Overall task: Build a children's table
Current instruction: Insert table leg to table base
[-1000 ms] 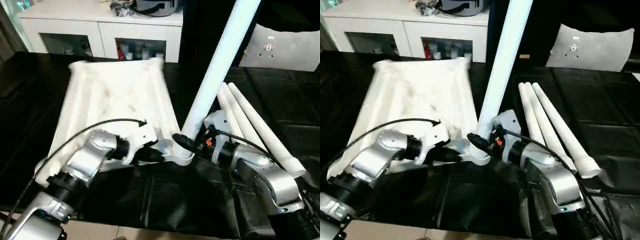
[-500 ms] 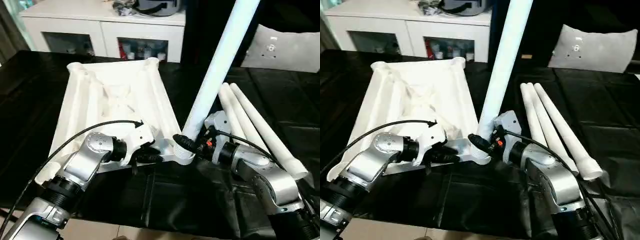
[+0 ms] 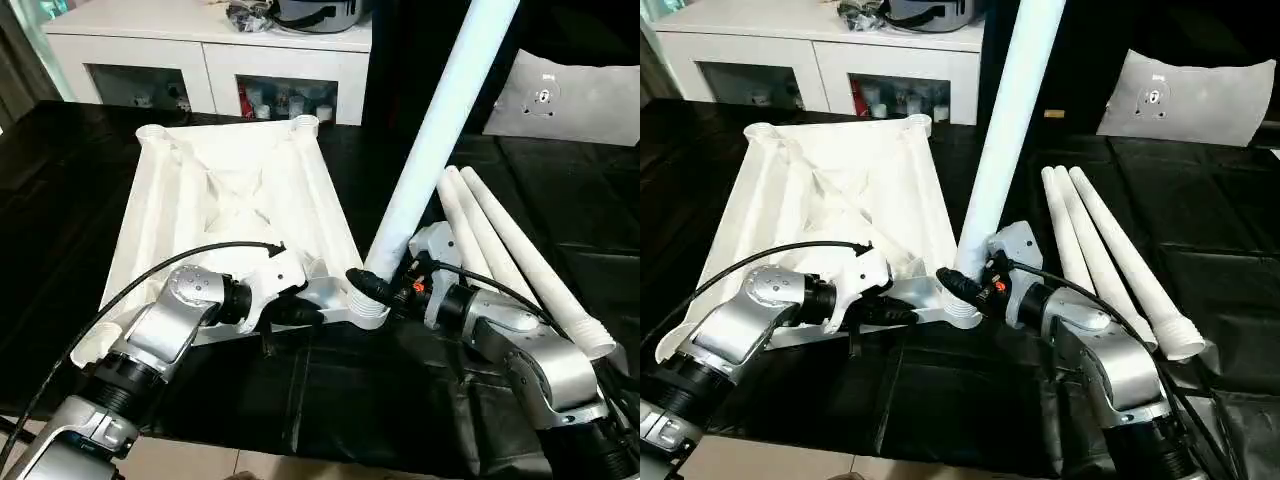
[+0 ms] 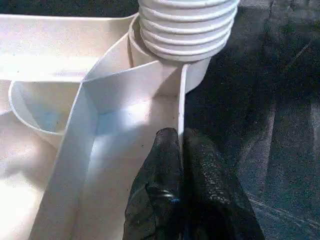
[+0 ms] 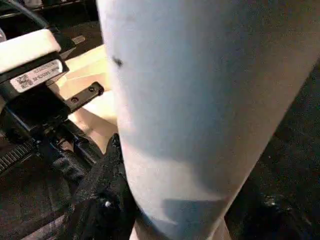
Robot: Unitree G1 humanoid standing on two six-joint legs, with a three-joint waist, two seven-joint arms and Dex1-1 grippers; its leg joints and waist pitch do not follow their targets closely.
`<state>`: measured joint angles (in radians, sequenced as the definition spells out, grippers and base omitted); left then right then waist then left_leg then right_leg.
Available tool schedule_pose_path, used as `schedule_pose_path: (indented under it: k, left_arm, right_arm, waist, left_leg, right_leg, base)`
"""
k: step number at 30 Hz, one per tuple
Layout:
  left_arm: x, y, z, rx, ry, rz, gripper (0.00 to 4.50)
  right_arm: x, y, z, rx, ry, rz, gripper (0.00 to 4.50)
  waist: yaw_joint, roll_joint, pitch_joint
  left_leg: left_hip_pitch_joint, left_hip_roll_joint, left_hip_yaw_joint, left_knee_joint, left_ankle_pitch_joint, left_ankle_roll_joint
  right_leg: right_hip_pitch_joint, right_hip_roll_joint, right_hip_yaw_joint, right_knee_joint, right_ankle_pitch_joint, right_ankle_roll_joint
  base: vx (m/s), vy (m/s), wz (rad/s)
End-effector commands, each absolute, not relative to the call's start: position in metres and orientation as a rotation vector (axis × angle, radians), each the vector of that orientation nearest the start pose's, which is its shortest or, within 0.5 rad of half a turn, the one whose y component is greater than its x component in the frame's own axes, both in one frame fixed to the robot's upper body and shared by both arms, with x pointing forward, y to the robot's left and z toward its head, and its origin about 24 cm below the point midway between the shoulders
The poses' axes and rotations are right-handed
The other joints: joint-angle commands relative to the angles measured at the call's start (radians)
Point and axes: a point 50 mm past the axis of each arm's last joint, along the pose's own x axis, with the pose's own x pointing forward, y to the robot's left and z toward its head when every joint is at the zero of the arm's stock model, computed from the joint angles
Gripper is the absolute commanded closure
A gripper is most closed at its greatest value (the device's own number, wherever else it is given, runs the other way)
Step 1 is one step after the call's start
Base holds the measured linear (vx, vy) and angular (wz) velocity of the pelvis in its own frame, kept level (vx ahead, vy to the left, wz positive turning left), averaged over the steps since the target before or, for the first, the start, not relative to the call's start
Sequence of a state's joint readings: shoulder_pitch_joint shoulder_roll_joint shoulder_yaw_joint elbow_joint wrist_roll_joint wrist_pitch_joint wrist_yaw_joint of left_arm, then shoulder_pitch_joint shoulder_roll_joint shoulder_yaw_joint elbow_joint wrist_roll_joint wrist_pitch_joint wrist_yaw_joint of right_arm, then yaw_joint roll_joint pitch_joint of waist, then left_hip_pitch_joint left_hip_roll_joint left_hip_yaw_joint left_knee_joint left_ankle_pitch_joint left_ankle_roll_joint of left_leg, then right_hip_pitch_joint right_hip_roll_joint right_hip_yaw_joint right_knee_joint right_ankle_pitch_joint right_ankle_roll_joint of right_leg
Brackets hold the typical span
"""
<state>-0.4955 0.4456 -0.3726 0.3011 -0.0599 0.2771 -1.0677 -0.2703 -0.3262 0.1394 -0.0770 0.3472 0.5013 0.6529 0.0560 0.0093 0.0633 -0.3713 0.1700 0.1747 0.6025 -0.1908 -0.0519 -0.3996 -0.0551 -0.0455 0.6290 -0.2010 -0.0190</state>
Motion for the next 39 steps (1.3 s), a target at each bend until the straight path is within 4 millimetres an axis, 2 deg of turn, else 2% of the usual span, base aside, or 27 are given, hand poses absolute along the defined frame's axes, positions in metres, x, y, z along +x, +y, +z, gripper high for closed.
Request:
schedule_pose_path:
  k: [1,6,14,15,17,24,28,29,33,37,38,39]
  left_arm:
    - [0.299,0.132,0.058,0.444,0.445,-1.254,4.50]
    - [0.296,0.131,0.058,0.482,0.432,-1.300,4.50]
    - [0.291,0.129,0.059,0.534,0.412,-1.374,4.50]
    - [0.291,0.128,0.060,0.537,0.411,-1.384,4.50]
    - [0.290,0.128,0.060,0.540,0.408,-1.394,4.50]
    - [0.290,0.128,0.060,0.552,0.396,-1.410,4.50]
    - [0.290,0.127,0.061,0.549,0.390,-1.414,4.50]
    - [0.291,0.127,0.062,0.540,0.383,-1.405,4.50]
    - [0.295,0.129,0.063,0.527,0.375,-1.368,4.50]
    - [0.298,0.130,0.064,0.524,0.371,-1.348,4.50]
    - [0.298,0.130,0.064,0.525,0.369,-1.343,4.50]
    - [0.300,0.131,0.064,0.527,0.365,-1.330,4.50]
  right_arm:
    - [0.281,-0.128,0.090,0.031,0.218,0.868,2.60]
    - [0.281,-0.127,0.091,0.028,0.250,0.910,2.60]
    - [0.283,-0.127,0.077,-0.038,0.373,0.937,2.60]
    - [0.284,-0.127,0.076,-0.039,0.380,0.930,2.60]
    - [0.285,-0.128,0.075,-0.038,0.386,0.922,2.60]
    - [0.283,-0.129,0.067,-0.040,0.446,0.929,2.60]
    - [0.284,-0.131,0.064,0.005,0.447,0.909,2.60]
    - [0.284,-0.134,0.061,0.089,0.436,0.890,2.60]
    - [0.281,-0.139,0.052,0.227,0.434,0.840,2.60]
    - [0.274,-0.143,0.040,0.254,0.444,0.804,2.60]
    - [0.271,-0.143,0.037,0.256,0.442,0.796,2.60]
    - [0.267,-0.144,0.031,0.268,0.432,0.772,2.60]
  waist:
    - [0.005,-0.004,-0.066]
    - [0.002,-0.004,-0.066]
    - [0.006,-0.006,-0.065]
    - [0.005,-0.009,-0.064]
    - [0.005,-0.007,-0.064]
    - [0.005,-0.008,-0.066]
    - [0.005,-0.008,-0.065]
    - [0.005,-0.005,-0.066]
    - [0.008,-0.003,-0.069]
    - [0.009,-0.006,-0.067]
    - [0.009,-0.001,-0.066]
    - [0.009,-0.001,-0.066]
  left_leg:
    - [0.006,0.052,-0.020,-0.069,-0.142,0.021]
    - [0.005,0.051,-0.020,-0.068,-0.131,0.027]
    - [0.009,0.054,-0.018,-0.068,-0.146,0.018]
    - [0.009,0.054,-0.018,-0.069,-0.145,0.018]
    - [0.009,0.053,-0.018,-0.069,-0.151,0.014]
    - [0.009,0.054,-0.019,-0.069,-0.144,0.013]
    - [0.010,0.054,-0.018,-0.070,-0.156,0.011]
    - [0.011,0.054,-0.018,-0.070,-0.167,0.008]
    - [0.012,0.055,-0.020,-0.071,-0.167,0.005]
    - [0.012,0.055,-0.019,-0.072,-0.171,0.005]
    - [0.012,0.055,-0.019,-0.073,-0.184,0.002]
    - [0.012,0.055,-0.020,-0.074,-0.197,-0.002]
  right_leg:
    - [0.052,-0.084,0.052,-0.083,-0.185,-0.183]
    - [0.054,-0.084,0.052,-0.082,-0.167,-0.190]
    - [0.051,-0.085,0.052,-0.082,-0.191,-0.192]
    - [0.051,-0.085,0.052,-0.083,-0.192,-0.191]
    - [0.050,-0.086,0.053,-0.084,-0.200,-0.190]
    - [0.052,-0.086,0.053,-0.081,-0.173,-0.192]
    - [0.050,-0.086,0.053,-0.083,-0.187,-0.195]
    - [0.050,-0.087,0.053,-0.085,-0.196,-0.195]
    - [0.051,-0.086,0.051,-0.084,-0.183,-0.201]
    - [0.051,-0.087,0.051,-0.084,-0.183,-0.201]
    - [0.049,-0.088,0.051,-0.089,-0.204,-0.197]
    - [0.051,-0.089,0.052,-0.090,-0.225,-0.192]
  base:
    - [0.000,0.000,0.00]
    - [0.000,0.000,0.00]
    - [0.000,0.000,0.00]
    - [0.000,0.000,0.00]
    - [0.000,0.000,0.00]
    - [0.000,0.000,0.00]
    - [0.000,0.000,0.00]
    - [0.000,0.000,0.00]
    - [0.000,0.000,0.00]
    - [0.000,0.000,0.00]
    - [0.000,0.000,0.00]
    - [0.000,0.000,0.00]
